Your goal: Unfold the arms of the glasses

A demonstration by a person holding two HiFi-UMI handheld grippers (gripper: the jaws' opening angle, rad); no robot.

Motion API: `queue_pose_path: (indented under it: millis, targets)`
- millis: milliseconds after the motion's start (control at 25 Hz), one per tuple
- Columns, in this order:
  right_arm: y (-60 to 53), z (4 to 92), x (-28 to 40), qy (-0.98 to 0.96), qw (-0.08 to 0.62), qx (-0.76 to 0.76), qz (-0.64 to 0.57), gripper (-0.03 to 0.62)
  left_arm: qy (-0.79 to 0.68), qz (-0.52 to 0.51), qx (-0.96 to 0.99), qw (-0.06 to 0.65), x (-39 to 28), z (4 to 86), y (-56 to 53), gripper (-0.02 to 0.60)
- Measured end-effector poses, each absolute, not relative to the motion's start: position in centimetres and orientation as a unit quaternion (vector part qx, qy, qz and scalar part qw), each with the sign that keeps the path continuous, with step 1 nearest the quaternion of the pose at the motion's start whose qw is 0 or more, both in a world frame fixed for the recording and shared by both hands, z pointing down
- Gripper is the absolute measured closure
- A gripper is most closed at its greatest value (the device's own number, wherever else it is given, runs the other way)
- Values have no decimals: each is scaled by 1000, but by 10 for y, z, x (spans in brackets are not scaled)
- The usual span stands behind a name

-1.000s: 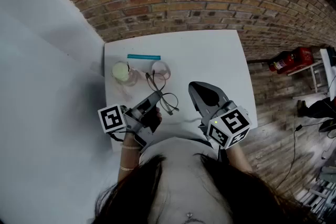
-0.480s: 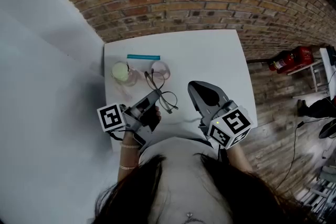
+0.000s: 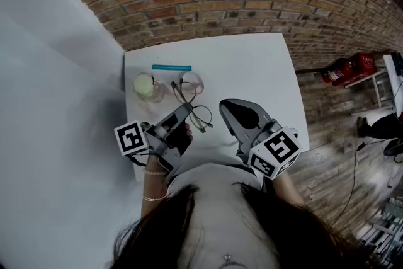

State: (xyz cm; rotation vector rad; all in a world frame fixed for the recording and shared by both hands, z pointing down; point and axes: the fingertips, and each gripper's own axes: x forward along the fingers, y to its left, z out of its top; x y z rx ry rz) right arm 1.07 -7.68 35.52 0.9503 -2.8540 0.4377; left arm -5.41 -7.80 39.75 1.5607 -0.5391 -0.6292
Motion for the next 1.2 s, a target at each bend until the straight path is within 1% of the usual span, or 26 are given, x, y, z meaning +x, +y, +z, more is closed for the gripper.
queue_pose_path:
  millis: [240, 400, 1200]
  targets:
    - [-69, 351, 5, -947, 45, 285, 144, 588, -238, -279, 684, 630, -55, 392, -80, 560]
    - [-63, 351, -1, -952, 51, 268, 136, 573, -239, -283, 683, 630, -57, 390, -82, 560]
    - [-43, 359, -20, -968, 70, 202, 128, 560, -238, -304, 676, 628, -67, 387, -90, 560]
